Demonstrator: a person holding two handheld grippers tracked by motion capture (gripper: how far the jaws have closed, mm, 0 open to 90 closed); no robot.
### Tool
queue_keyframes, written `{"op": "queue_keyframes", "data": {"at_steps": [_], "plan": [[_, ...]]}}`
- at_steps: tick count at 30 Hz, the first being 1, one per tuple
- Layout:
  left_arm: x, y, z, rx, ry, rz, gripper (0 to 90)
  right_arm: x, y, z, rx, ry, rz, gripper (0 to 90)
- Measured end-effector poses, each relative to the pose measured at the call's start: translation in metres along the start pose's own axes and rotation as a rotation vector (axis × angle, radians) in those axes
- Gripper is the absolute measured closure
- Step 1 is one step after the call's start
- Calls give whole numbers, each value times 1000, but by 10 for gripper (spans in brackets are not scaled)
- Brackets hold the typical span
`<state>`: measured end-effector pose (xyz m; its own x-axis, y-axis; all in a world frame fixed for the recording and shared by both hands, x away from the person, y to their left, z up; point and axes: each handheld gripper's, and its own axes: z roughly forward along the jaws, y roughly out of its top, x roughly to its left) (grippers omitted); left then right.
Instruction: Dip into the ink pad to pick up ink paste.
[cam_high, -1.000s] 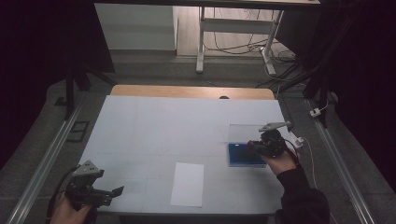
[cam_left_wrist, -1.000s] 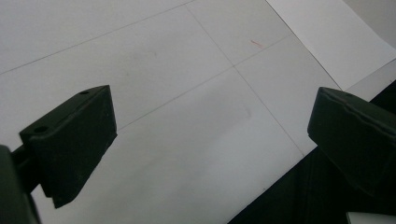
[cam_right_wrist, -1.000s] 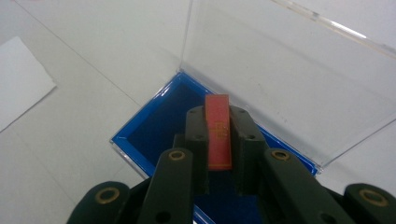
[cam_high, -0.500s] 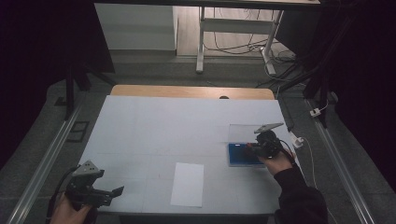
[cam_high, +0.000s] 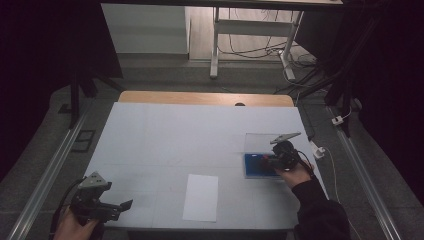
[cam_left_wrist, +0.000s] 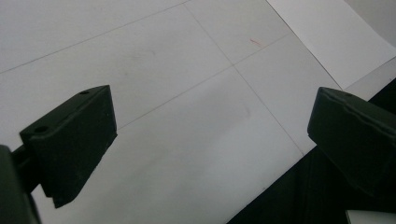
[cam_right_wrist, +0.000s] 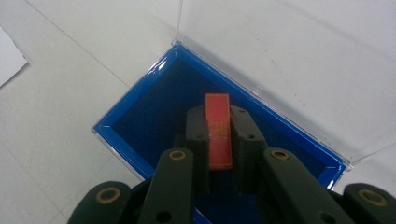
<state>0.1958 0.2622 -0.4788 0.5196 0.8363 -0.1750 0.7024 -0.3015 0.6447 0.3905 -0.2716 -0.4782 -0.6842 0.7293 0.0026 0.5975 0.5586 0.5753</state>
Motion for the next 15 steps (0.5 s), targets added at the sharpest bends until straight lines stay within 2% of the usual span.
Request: {"op": "queue_keyframes", "data": {"at_steps": [5,12,15], "plan": [[0,1,1,5,3,1,17,6,1,1,2,-35,-19,805],[0,2,2,9,2,6,17,21,3,3,34,-117,-99,805],[0,2,2,9,2,6,17,22,3,3,37,-124,-104,805]]}}
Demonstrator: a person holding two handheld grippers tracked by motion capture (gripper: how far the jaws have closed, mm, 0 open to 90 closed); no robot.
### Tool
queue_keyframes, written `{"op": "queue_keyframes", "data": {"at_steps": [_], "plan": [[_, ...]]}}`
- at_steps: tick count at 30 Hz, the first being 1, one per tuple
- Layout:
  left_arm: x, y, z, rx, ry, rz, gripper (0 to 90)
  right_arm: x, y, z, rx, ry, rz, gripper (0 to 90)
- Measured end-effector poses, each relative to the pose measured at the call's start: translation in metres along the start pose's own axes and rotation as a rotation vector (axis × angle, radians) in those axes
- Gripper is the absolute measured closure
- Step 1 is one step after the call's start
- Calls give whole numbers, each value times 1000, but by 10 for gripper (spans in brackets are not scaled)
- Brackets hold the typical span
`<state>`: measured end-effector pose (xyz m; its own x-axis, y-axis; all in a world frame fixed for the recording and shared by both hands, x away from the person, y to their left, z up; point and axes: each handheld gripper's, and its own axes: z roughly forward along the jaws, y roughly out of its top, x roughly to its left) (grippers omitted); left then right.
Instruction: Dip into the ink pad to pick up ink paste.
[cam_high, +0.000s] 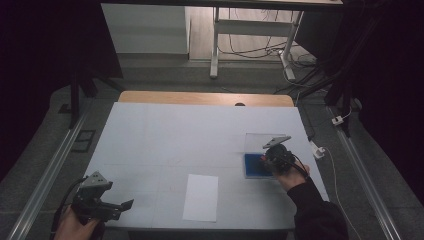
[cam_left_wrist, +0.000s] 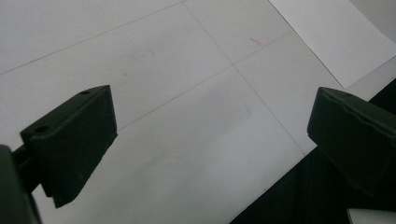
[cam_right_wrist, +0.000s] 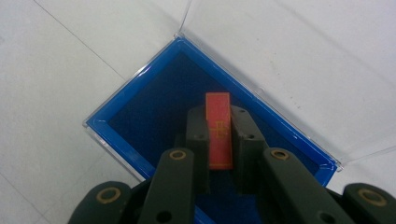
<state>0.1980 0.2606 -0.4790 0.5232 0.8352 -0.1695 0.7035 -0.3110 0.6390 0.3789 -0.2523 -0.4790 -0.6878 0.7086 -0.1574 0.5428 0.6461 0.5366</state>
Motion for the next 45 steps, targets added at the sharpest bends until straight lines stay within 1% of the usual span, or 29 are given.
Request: {"op": "queue_keyframes", "data": {"at_steps": [2,3,9,11,12,16,19,23,26,31,33,35,38,42,45], "plan": [[0,0,0,0,0,1,17,-3,-1,0,-9,15,22,806],[0,0,0,0,0,1,17,-5,-2,0,-14,32,38,806],[0,0,0,1,0,1,17,-21,-10,2,-57,120,148,807],[0,0,0,1,0,1,18,-24,-12,2,-62,143,173,807],[0,0,0,1,0,1,18,-25,-12,2,-66,148,176,807],[0,0,0,1,1,-1,18,-25,-11,1,-60,149,174,805],[0,-1,0,-1,0,-6,18,-24,-10,0,-54,140,157,803],[0,-1,-1,-2,2,-8,18,-21,-9,-1,-59,120,126,800],[0,-1,-1,-2,2,-9,18,-20,-7,-7,-90,130,127,799],[0,-1,-1,-2,3,-10,18,-19,-4,-17,-131,122,123,799],[0,-1,-1,-3,2,-11,19,-18,-4,-19,-132,118,120,799],[0,-1,-1,-2,2,-11,18,-19,-4,-21,-138,125,126,799],[0,-1,-1,-2,3,-9,19,-19,-5,-23,-138,135,122,798],[0,-1,-1,-3,2,-11,19,-18,-4,-23,-137,138,113,798],[0,-1,-1,-3,2,-11,19,-14,-2,-21,-124,134,102,798]]}}
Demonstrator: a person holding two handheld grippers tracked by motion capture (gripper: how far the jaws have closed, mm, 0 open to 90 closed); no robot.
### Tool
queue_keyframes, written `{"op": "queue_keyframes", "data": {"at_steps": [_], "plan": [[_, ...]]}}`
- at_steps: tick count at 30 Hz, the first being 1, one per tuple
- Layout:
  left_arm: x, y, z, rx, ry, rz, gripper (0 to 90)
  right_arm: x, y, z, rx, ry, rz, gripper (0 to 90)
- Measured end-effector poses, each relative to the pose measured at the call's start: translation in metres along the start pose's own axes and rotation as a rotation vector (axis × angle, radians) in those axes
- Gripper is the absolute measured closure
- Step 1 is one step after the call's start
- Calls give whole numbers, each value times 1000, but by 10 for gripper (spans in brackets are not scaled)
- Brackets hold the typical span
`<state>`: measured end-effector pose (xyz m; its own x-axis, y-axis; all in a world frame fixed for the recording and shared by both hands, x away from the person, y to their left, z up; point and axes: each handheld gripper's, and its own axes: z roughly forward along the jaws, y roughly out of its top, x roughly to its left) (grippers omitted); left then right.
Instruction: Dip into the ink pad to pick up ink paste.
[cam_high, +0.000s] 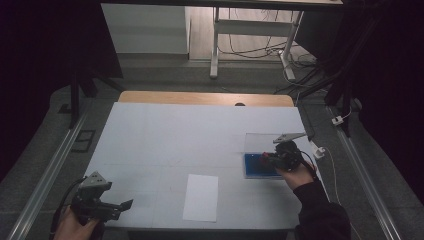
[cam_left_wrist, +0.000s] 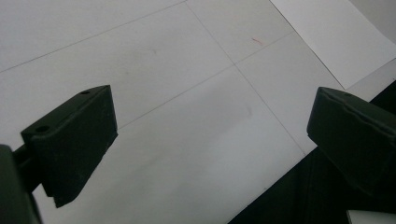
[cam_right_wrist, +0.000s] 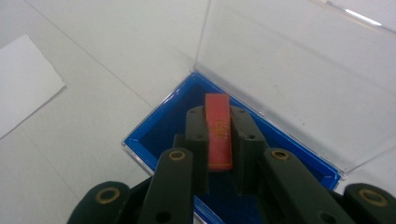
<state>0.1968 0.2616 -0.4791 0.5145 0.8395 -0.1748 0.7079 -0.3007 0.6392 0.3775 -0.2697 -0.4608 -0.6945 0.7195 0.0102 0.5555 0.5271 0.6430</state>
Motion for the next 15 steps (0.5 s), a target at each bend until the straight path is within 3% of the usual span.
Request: {"op": "queue_keyframes", "data": {"at_steps": [9,15], "plan": [[0,0,0,0,2,2,19,6,-1,15,62,-14,-61,799],[0,0,0,1,2,3,19,6,-2,20,81,-21,-69,799]]}}
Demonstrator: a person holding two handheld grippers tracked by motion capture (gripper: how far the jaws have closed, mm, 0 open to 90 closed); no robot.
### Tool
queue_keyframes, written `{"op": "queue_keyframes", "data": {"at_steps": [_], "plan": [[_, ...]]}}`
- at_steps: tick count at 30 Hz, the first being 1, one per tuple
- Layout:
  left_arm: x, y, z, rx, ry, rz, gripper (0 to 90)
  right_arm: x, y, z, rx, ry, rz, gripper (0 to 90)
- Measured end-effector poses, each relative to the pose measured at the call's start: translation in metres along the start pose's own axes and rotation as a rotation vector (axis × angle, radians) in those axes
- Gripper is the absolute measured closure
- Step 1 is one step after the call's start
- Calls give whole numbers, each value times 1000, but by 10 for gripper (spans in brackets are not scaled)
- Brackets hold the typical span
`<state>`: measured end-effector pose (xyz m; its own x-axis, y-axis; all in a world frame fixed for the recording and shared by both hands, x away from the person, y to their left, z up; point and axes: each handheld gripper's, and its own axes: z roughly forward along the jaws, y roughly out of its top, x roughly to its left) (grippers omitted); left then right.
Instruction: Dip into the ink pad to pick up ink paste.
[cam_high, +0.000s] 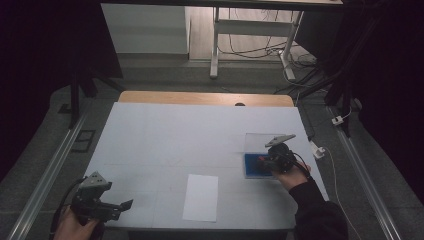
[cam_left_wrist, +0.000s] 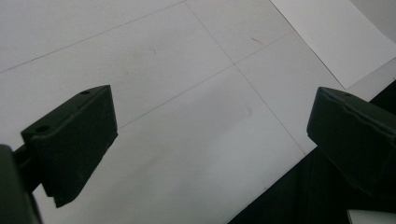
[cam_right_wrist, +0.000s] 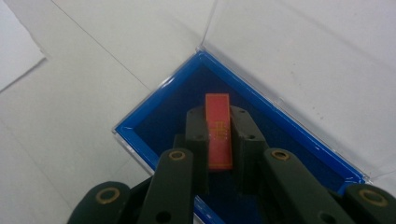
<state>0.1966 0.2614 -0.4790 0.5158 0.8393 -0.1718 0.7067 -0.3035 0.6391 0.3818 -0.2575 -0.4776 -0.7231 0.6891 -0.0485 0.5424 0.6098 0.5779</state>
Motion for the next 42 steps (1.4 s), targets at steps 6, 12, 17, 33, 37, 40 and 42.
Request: {"op": "queue_keyframes", "data": {"at_steps": [6,12,17,33,37,40,42], "plan": [[0,0,0,2,1,1,20,-1,-2,2,-1,8,39,801],[0,1,1,4,1,4,21,3,-1,3,10,-22,18,805],[0,1,1,6,2,6,21,12,0,4,26,-66,-33,804],[0,1,1,6,2,6,22,-8,-8,4,-24,50,100,805],[0,1,1,5,1,6,22,-8,-8,4,-25,49,107,804],[0,1,1,5,-1,3,22,-7,-8,4,-26,46,101,803],[0,1,1,4,0,1,22,-7,-7,4,-25,41,92,801]]}}
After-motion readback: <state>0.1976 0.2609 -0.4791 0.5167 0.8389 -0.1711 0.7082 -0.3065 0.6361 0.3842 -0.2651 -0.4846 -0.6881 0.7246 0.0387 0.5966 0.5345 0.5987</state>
